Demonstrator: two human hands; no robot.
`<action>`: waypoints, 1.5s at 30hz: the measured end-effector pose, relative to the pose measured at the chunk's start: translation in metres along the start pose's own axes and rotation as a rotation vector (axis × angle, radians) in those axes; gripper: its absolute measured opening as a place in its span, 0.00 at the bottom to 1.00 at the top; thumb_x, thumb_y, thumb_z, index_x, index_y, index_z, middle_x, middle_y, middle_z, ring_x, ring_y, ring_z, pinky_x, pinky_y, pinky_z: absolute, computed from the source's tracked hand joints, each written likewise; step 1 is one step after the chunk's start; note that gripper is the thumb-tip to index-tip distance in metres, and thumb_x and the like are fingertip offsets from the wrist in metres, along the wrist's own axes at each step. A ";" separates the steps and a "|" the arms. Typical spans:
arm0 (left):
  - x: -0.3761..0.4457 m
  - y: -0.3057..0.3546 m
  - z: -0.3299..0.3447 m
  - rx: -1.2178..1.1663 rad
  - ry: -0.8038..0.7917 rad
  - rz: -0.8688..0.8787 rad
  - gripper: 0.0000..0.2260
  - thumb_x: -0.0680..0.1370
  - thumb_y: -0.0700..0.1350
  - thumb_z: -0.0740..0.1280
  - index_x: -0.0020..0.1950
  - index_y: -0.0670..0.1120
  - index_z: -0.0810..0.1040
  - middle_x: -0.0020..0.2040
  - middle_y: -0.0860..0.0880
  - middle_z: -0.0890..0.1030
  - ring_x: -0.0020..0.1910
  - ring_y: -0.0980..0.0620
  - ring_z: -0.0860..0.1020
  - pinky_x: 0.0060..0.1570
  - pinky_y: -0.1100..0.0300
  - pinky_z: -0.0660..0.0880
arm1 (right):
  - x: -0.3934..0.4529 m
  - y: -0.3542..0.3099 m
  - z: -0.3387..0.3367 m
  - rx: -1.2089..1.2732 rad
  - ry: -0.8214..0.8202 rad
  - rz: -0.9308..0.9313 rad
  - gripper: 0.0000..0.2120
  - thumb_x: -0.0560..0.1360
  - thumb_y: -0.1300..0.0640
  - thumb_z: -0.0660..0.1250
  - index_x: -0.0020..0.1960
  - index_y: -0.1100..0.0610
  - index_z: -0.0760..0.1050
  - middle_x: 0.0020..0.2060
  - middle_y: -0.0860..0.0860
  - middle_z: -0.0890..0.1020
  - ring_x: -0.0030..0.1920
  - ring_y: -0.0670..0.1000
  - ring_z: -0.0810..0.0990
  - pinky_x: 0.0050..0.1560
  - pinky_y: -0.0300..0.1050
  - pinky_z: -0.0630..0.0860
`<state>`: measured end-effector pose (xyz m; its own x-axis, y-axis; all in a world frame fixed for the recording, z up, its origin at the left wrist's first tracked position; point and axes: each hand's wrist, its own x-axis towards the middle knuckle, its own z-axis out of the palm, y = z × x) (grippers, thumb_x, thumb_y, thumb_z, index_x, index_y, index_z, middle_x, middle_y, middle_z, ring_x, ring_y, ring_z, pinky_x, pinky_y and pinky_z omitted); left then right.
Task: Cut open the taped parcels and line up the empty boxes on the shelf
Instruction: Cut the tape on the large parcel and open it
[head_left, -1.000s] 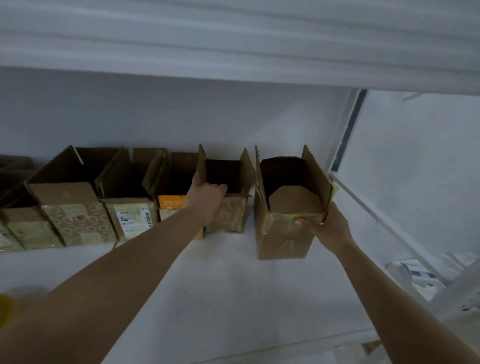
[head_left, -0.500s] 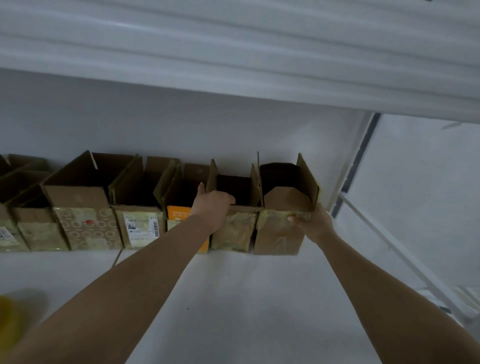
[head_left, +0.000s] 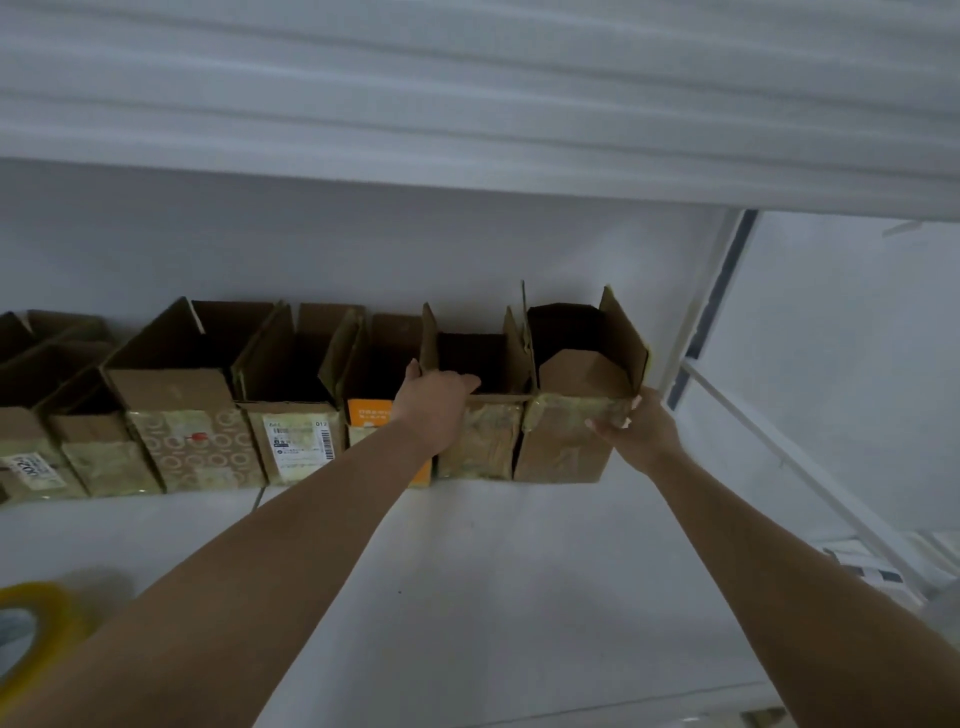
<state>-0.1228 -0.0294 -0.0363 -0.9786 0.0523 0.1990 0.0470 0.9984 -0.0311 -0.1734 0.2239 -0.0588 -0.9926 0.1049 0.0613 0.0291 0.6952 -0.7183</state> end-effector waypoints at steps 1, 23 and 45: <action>-0.002 -0.002 0.000 0.000 0.014 0.018 0.24 0.80 0.37 0.61 0.75 0.53 0.65 0.60 0.47 0.79 0.62 0.45 0.76 0.75 0.43 0.53 | -0.006 -0.001 -0.003 -0.025 0.000 0.004 0.36 0.73 0.51 0.75 0.73 0.60 0.61 0.65 0.58 0.74 0.63 0.60 0.75 0.55 0.50 0.73; -0.126 -0.162 -0.032 -0.131 0.021 0.386 0.16 0.81 0.47 0.60 0.68 0.52 0.75 0.57 0.47 0.80 0.60 0.45 0.75 0.60 0.51 0.72 | -0.219 -0.150 0.122 -0.350 0.085 -0.146 0.21 0.79 0.51 0.65 0.69 0.60 0.70 0.58 0.59 0.78 0.60 0.60 0.75 0.57 0.54 0.76; -0.370 -0.399 -0.032 -0.301 -0.070 0.275 0.16 0.82 0.48 0.61 0.70 0.51 0.74 0.66 0.47 0.77 0.66 0.46 0.72 0.60 0.49 0.74 | -0.478 -0.281 0.266 -0.370 -0.025 -0.183 0.17 0.79 0.52 0.65 0.66 0.56 0.75 0.58 0.55 0.81 0.58 0.56 0.78 0.57 0.47 0.74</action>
<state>0.2265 -0.4461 -0.0664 -0.9322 0.3269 0.1558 0.3550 0.9095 0.2162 0.2612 -0.2112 -0.0709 -0.9877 -0.0587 0.1446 -0.1125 0.9100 -0.3991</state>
